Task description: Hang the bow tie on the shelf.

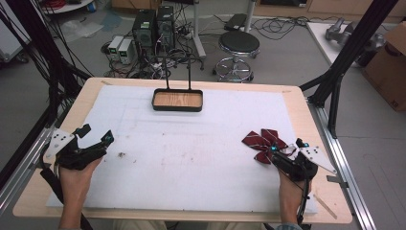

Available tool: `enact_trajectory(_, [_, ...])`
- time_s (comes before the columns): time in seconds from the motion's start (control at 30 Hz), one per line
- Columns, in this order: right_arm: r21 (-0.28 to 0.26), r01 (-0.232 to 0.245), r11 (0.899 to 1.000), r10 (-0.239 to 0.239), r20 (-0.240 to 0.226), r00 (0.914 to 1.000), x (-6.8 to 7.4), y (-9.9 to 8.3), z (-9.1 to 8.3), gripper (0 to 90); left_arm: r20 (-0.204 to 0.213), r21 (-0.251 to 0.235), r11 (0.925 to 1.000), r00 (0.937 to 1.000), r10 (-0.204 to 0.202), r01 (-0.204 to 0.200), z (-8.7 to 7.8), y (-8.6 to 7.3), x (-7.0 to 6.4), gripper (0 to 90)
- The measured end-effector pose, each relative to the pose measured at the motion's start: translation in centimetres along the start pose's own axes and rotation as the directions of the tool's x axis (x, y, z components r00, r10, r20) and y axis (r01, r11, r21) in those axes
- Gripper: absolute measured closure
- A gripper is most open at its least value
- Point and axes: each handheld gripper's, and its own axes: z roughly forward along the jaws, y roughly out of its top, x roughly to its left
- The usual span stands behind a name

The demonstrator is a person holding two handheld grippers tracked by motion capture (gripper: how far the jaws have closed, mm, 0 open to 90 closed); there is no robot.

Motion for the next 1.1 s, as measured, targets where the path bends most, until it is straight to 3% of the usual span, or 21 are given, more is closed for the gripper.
enact_trajectory(0.3, [0.008,-0.014,1.0,0.014,0.029,0.9995,0.2,0.4,0.0,14.1,0.014,0.013,0.9999,0.9999,0.003,-0.003,0.3,0.3,-0.2,15.7])
enact_trajectory(0.43, [0.036,-0.014,0.999,0.013,0.044,0.999,0.7,0.5,0.2,16.2,0.028,0.005,1.0,0.9996,0.003,-0.003,0.3,0.6,-0.3,15.6])
enact_trajectory(0.53, [0.08,-0.021,0.997,0.017,0.046,0.9988,1.0,0.4,0.6,22.9,0.037,-0.005,1.0,0.9993,-0.001,0.001,0.4,0.8,-0.5,15.6])
enact_trajectory(0.57, [0.129,-0.016,0.992,0.01,0.043,0.999,1.1,0.2,1.1,29.1,0.037,-0.007,1.0,0.9993,0.0,0.0,0.4,0.8,-0.6,15.5])
enact_trajectory(0.73, [0.202,-0.031,0.979,0.023,0.044,0.9988,1.4,-0.2,2.1,35.9,0.041,-0.01,0.9999,0.9991,-0.009,0.009,0.4,0.9,-0.4,15.5])
enact_trajectory(0.77, [0.248,-0.058,0.967,0.047,0.048,0.9977,1.3,-0.5,2.7,39.4,0.042,-0.014,0.9998,0.999,-0.015,0.016,0.4,0.9,-0.3,15.5])
enact_trajectory(0.8, [0.248,-0.058,0.967,0.047,0.048,0.9977,1.3,-0.5,2.7,39.4,0.042,-0.014,0.9998,0.999,-0.015,0.016,0.4,0.9,-0.3,15.5])
enact_trajectory(0.83, [0.287,-0.08,0.955,0.065,0.059,0.9961,1.4,-0.8,3.3,41.9,0.042,-0.015,0.9998,0.999,-0.015,0.016,0.3,0.9,-0.3,15.5])
enact_trajectory(1.0, [0.331,-0.084,0.94,0.06,0.081,0.9949,1.5,-1.1,4.3,46.7,0.047,-0.021,0.9995,0.9986,-0.024,0.025,0.3,0.9,-0.2,15.5])
enact_trajectory(1.03, [0.364,-0.09,0.927,0.059,0.095,0.9937,1.6,-1.3,4.8,50.1,0.048,-0.021,0.9994,0.9985,-0.025,0.026,0.4,0.9,-0.2,15.5])
enact_trajectory(1.07, [0.364,-0.09,0.927,0.059,0.095,0.9937,1.6,-1.3,4.8,50.1,0.05,-0.023,0.9994,0.9984,-0.026,0.028,0.3,0.9,-0.2,15.5])
enact_trajectory(1.1, [0.381,-0.097,0.92,0.064,0.1,0.993,1.6,-1.4,5.0,51.7,0.049,-0.025,0.9993,0.9984,-0.027,0.028,0.3,0.9,-0.2,15.5])
